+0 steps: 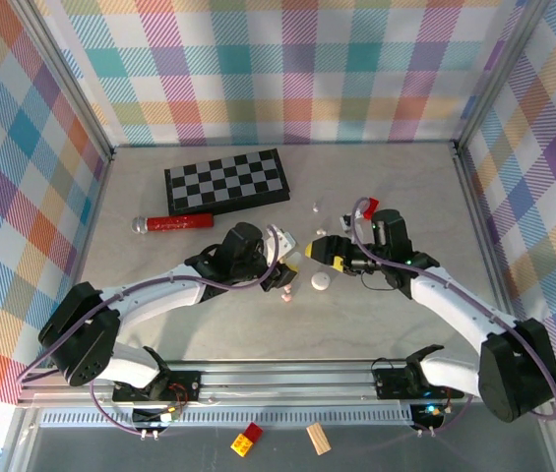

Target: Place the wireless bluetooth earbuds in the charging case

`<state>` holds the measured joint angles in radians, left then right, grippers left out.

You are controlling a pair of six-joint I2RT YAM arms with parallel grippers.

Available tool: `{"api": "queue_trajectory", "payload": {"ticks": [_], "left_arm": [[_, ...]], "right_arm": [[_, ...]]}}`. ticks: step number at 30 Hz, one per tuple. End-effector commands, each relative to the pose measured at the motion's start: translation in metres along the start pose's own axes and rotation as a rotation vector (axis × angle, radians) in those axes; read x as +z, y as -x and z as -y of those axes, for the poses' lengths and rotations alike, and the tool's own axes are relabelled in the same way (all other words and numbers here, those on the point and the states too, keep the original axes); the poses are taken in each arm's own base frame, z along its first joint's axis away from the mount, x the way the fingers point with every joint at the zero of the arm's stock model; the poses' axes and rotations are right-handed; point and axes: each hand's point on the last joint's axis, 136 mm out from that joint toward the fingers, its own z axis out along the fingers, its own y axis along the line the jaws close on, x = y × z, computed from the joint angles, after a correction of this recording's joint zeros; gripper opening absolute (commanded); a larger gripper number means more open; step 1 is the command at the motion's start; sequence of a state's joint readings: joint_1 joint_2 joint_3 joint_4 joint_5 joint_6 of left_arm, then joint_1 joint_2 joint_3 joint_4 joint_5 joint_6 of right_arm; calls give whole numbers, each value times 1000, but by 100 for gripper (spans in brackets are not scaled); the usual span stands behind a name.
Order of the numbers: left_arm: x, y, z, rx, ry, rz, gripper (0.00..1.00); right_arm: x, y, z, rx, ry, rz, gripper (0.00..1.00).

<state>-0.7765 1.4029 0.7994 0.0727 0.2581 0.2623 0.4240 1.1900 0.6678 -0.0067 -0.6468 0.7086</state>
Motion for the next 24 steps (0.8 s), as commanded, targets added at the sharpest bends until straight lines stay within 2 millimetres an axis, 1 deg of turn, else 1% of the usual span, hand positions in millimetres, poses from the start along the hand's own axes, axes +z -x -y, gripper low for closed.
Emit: {"api": "queue_trajectory", "payload": {"ticks": [1,5,9,12,15,19,24], "left_arm": [[-9,25,18,111,-84,114,45],[-11,30,26,141,-122,135,45],[-11,31,32,155,-159,144,45],[-11,29,34,167,-175,130,45],[-12,29,36,176,-179,134,45],[-11,31,33,172,-165,137,45],[-8,34,29,171,-150,146,45]], "right_arm": [[3,-4,-17,19,97,-66,82],[8,-4,-13,33,93,-80,61],[12,-8,-15,21,111,-118,51],[13,-10,-16,20,115,-143,42],[16,-11,-18,22,125,-161,38],[19,-14,-18,32,142,-193,37],[24,-21,-12,61,139,-230,35]]}}
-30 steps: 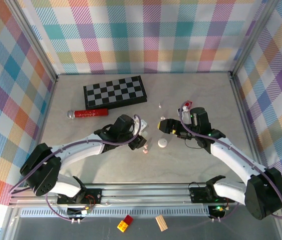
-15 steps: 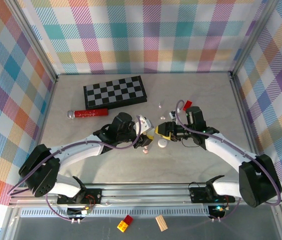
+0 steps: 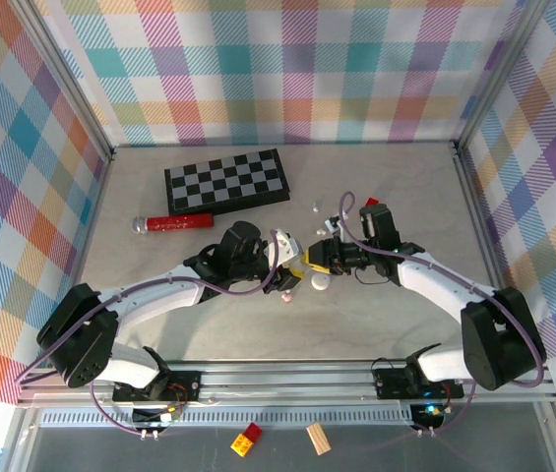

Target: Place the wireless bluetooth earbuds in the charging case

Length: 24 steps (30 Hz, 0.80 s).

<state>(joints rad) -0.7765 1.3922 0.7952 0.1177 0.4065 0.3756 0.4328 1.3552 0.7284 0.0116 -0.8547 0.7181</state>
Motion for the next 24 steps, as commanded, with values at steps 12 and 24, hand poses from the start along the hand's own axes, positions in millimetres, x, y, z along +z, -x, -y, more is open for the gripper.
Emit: {"api": "queue_trajectory", "payload": {"ticks": [12,24], "left_arm": [[-3,30,-9,18,61,138,62],[-18,42,-14,-19,84,340,87]], "right_arm": [[-5,9,-7,-11,-16,29,19],[-37,25,-26,17,103,110,18]]}}
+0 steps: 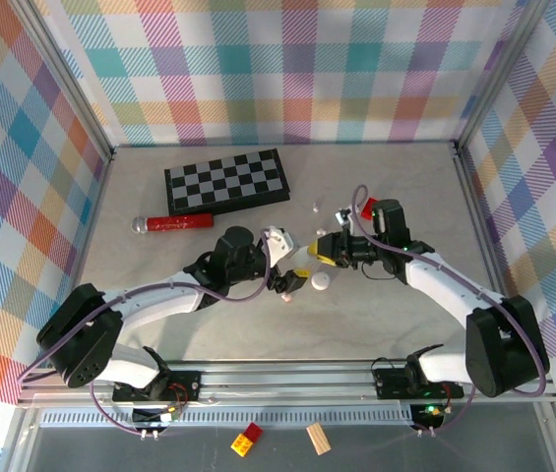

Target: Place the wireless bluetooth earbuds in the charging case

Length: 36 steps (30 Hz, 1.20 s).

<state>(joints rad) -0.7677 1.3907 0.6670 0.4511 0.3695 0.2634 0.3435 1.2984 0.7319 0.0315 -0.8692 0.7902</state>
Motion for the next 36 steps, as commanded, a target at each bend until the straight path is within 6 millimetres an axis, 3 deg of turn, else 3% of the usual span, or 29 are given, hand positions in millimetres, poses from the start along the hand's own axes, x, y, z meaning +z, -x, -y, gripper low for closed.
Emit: {"api": "queue_trajectory", "payload": {"ticks": [1,5,12,15,19,36], "left_arm": [[-12,35,3,23,-16,191,89],[-14,52,3,11,-22,284,90],[-25,64,-17,-5,-19,513,85],[-16,61,-22,-59,-106,501,79],[-10,68,-24,-76,-136,508,78],[-3,86,-19,61,-187,543,67]], "right_arm": [[-12,5,-20,-13,94,15,18],[-22,15,-35,-21,160,47,18],[-34,28,-45,24,242,101,16],[-36,29,-49,36,277,106,16],[-39,29,-56,28,303,113,18],[-47,38,-74,39,358,165,15]]}}
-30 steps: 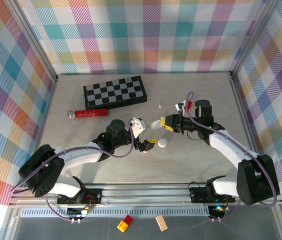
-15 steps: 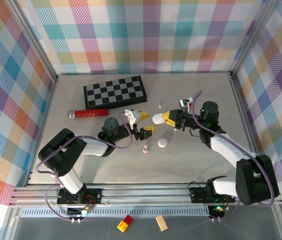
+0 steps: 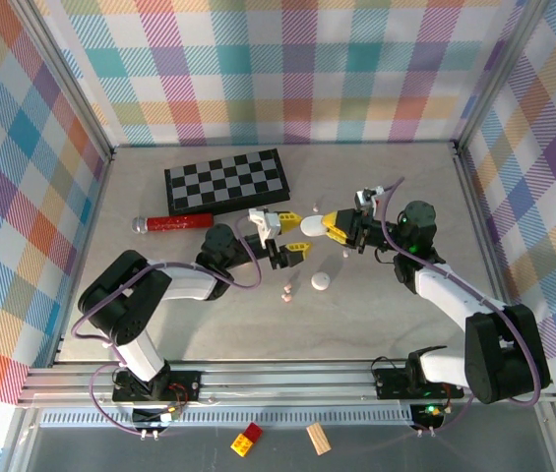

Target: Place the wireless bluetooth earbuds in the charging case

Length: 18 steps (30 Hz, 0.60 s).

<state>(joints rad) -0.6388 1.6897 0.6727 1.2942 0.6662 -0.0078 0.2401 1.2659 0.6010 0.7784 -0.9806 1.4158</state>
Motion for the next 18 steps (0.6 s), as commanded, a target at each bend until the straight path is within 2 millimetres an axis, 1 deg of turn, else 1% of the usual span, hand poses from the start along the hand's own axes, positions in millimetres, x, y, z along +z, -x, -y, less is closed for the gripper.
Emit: {"api": "queue_trajectory", "payload": {"ticks": [1,7,9,13,18], "left_arm": [[6,18,4,57,-47,59,67],[9,21,5,57,-68,64,65],[10,22,6,58,-74,66,62],[13,23,7,47,-89,67,59],[17,26,8,49,-100,75,59]], "right_arm": [[-2,1,-13,-41,35,8,15],[-1,2,-12,-32,43,7,15],[-1,2,-11,-34,41,6,15],[-1,1,-8,-28,33,5,15],[-1,1,-7,-26,29,8,14]]}}
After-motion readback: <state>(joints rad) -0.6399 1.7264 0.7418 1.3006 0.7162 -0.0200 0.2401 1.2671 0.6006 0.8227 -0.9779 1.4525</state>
